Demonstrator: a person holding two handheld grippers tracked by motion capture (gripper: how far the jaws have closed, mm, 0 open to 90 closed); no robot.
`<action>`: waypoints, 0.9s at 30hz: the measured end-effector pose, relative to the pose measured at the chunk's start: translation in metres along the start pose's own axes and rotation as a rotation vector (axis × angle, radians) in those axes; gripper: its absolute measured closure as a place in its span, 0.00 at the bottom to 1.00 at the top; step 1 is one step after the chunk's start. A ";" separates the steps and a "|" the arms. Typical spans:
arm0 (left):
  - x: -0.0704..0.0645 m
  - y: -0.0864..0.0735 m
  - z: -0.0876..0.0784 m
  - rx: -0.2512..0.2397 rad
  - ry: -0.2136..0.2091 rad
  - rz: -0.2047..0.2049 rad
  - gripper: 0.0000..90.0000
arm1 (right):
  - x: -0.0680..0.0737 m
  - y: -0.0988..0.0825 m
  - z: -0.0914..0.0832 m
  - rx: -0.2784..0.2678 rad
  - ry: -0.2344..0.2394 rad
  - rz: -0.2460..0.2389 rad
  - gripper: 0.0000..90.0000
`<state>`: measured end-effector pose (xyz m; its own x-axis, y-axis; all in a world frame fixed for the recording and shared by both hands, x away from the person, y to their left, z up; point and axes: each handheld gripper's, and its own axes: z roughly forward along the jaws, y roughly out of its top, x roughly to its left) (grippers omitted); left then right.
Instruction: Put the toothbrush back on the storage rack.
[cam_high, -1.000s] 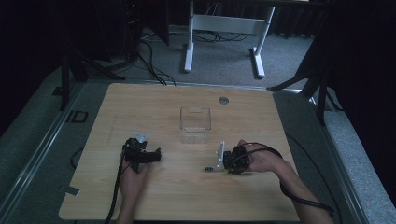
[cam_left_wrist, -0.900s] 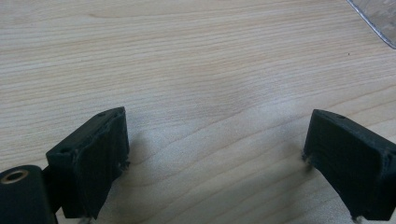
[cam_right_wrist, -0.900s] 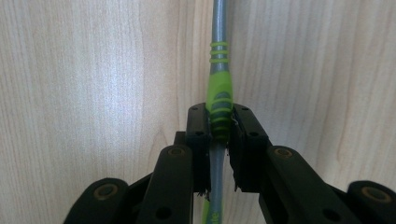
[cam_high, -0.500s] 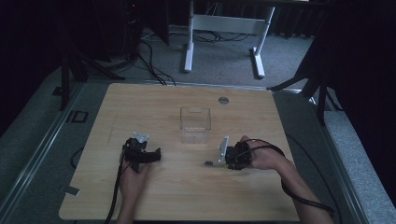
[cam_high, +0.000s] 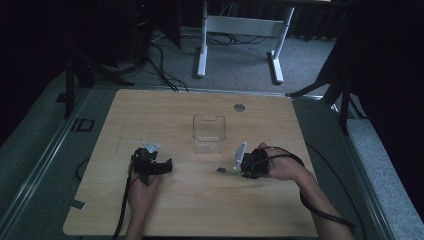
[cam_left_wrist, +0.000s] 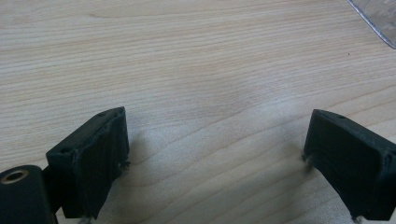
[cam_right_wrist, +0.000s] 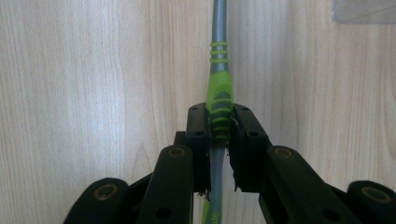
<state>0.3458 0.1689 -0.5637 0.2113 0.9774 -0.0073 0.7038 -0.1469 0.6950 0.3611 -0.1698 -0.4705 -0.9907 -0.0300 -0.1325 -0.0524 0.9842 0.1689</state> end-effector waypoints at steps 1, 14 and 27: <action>0.000 0.000 0.000 0.000 0.000 0.000 0.08 | -0.001 0.000 -0.001 -0.009 -0.003 0.003 0.88; 0.000 0.000 0.000 0.000 0.000 0.000 0.08 | -0.006 -0.003 -0.006 -0.087 -0.029 0.058 0.88; 0.000 0.000 0.000 0.000 0.000 0.000 0.08 | -0.007 -0.004 -0.004 -0.134 -0.065 0.097 0.88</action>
<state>0.3458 0.1689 -0.5637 0.2116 0.9773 -0.0072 0.7040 -0.1473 0.6948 0.3678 -0.1743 -0.4667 -0.9820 0.0801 -0.1712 0.0230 0.9498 0.3122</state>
